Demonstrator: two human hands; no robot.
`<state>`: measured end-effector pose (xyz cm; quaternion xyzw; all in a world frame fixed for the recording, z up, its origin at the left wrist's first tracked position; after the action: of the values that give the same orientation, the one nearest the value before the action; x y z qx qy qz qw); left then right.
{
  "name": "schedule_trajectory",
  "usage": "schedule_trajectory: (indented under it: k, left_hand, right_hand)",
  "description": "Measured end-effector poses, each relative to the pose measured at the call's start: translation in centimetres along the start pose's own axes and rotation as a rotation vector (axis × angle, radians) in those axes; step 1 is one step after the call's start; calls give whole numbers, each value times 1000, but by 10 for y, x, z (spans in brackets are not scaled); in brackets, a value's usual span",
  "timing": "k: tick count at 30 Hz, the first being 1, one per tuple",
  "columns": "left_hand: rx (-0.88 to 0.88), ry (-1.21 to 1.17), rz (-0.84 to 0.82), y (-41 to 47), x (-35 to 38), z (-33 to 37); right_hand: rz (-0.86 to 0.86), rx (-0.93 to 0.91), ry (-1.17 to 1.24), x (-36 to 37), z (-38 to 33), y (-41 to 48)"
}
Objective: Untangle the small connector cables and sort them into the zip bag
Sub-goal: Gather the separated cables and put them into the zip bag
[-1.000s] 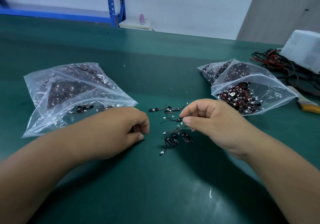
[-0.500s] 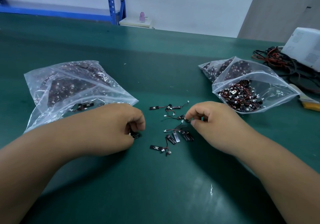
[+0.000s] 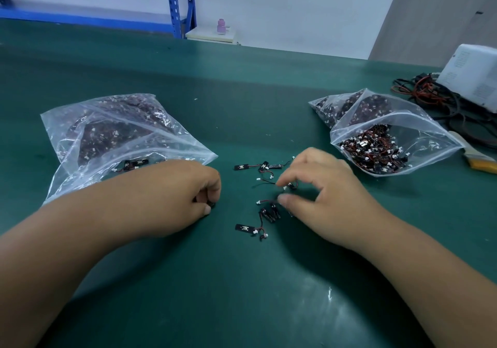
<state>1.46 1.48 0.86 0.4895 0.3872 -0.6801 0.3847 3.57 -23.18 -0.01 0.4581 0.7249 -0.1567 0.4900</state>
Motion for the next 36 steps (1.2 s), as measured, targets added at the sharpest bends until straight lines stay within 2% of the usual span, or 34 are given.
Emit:
schedule_trajectory:
  k: [3,5,12,16,21,29,34,36]
  left_hand:
    - [-3,-6,-33,-2,-1,1]
    - [-5,-16,-60,-3,-2,3]
    - [-19,-20,-67,-4,-2,3]
    - [-13,-25,-77,-3,-3,3]
    - [2,-117,-61,-2,-4,2]
    - [5,-184,-53,1,-3,5]
    - [87,-344,159,0,-10,15]
    - [141,-430,237,-2,-10,20]
  right_hand:
    - [-153,-151,-109,12,-26,-6]
    - [-240,-188,-141,18,-32,-8]
    - [-266,-138,-228,20,-27,-6]
    - [-190,-128,-165,19,-23,-6]
    - [91,-10,1,6,-1,2]
    - [42,165,10,10,15,4]
    - [22,246,-46,13,18,4]
    - [64,269,34,13,20,5]
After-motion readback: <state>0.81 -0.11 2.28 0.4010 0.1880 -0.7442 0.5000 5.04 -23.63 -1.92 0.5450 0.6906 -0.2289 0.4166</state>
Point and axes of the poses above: each hand's wrist, its own y-axis towards the middle knuckle, its own x-axis out of the palm, z = x × y, the point moved 2 cm from there along y, towards the middle knuckle, and after that the axes turned 9 degrees about -z, right-handed, at the moved point
